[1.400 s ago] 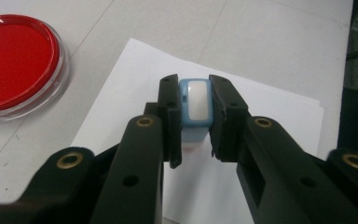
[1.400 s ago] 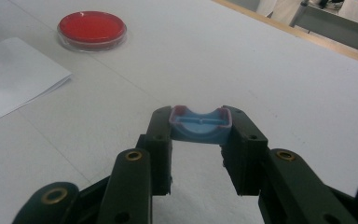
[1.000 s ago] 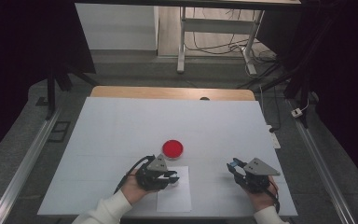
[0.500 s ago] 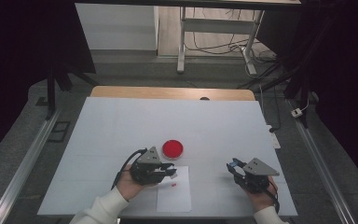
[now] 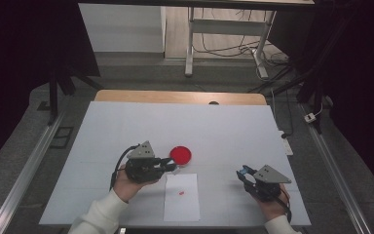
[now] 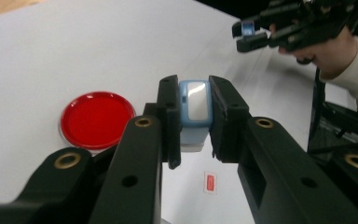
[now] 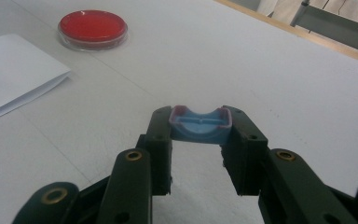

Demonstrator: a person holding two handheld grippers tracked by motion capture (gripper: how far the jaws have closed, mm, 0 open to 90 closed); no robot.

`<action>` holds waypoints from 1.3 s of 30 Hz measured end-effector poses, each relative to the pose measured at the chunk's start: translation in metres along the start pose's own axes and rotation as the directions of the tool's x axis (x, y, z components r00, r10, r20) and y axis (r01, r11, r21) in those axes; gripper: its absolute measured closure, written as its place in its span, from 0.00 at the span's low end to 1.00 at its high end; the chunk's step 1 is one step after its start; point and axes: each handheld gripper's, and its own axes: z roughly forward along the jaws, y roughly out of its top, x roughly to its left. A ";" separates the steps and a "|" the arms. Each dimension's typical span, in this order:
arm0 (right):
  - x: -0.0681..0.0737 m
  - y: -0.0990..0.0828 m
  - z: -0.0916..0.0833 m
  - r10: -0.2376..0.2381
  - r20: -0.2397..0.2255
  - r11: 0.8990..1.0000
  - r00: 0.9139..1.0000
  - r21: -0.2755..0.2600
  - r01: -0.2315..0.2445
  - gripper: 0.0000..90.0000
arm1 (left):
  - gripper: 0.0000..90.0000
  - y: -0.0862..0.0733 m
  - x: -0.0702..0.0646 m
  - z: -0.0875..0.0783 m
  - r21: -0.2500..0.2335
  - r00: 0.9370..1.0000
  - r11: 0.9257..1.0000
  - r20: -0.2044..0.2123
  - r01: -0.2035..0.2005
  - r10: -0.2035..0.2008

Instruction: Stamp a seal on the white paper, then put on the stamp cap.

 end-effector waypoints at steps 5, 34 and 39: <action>0.001 0.000 0.001 -0.001 -0.004 1.000 1.000 -0.005 0.001 0.71 | 0.83 0.002 0.000 -0.002 -0.005 1.000 1.000 -0.006 -0.002 0.002; 0.012 0.004 0.007 -0.003 -0.043 1.000 0.999 -0.011 0.002 0.71 | 0.83 0.002 -0.005 0.010 0.022 1.000 1.000 -0.010 -0.017 0.018; 0.016 0.006 0.009 0.000 -0.059 1.000 0.998 -0.015 -0.001 0.71 | 0.83 0.002 -0.006 0.013 0.025 1.000 1.000 -0.009 -0.018 0.019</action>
